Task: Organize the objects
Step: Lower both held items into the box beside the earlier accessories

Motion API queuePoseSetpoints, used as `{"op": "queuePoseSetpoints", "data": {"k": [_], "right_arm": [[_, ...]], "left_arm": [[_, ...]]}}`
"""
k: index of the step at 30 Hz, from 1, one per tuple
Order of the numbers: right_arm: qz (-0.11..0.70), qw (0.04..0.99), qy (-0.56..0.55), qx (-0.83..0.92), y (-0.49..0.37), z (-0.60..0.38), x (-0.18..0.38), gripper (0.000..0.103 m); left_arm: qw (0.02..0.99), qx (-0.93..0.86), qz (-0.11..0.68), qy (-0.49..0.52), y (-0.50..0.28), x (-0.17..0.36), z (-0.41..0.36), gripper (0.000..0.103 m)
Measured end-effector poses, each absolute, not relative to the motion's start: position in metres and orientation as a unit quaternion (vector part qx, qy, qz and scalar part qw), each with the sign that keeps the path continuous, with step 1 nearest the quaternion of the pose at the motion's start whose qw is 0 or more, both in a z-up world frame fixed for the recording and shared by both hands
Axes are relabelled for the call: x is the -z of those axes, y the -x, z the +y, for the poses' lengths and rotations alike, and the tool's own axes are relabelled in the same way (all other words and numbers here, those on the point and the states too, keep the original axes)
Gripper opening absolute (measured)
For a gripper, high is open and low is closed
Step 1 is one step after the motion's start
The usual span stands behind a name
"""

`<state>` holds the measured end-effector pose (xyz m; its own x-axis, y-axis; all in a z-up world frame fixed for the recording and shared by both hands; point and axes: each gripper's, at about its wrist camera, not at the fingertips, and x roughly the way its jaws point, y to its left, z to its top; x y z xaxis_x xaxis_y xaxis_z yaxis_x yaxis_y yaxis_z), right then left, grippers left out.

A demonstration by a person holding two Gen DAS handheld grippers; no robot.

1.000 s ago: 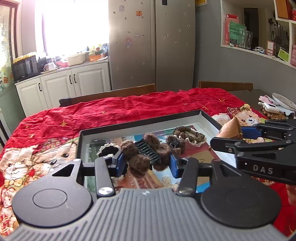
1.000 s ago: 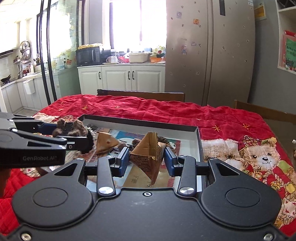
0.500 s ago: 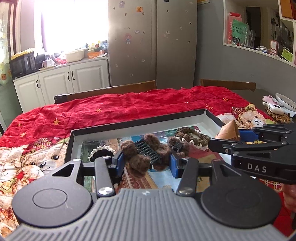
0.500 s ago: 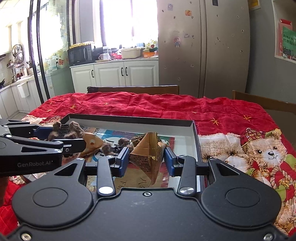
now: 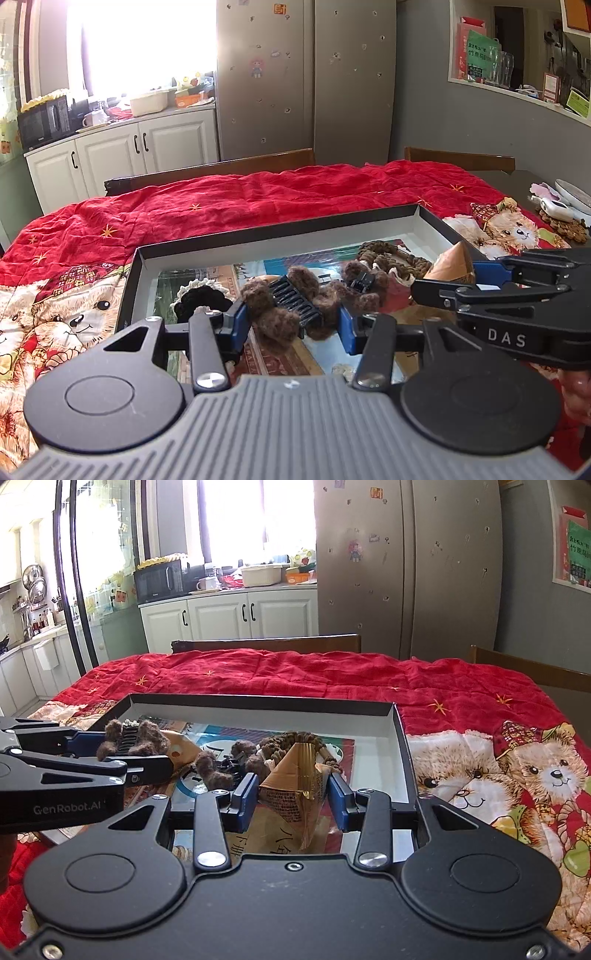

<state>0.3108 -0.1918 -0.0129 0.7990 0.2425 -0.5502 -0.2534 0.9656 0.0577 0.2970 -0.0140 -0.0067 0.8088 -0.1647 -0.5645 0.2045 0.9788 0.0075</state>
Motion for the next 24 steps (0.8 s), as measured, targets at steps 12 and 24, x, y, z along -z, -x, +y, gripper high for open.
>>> {"op": "queuePoseSetpoints", "data": {"k": [12,24], "right_arm": [[0.299,0.944,0.010,-0.135,-0.318,-0.190,0.023,0.039],[0.304,0.943,0.012,-0.136,-0.321,-0.188,0.029,0.039]], "left_arm": [[0.948,0.096,0.302,-0.040,-0.301,0.015,-0.016,0.052],[0.945,0.095,0.309,-0.046,-0.303,0.021,-0.018,0.052]]}}
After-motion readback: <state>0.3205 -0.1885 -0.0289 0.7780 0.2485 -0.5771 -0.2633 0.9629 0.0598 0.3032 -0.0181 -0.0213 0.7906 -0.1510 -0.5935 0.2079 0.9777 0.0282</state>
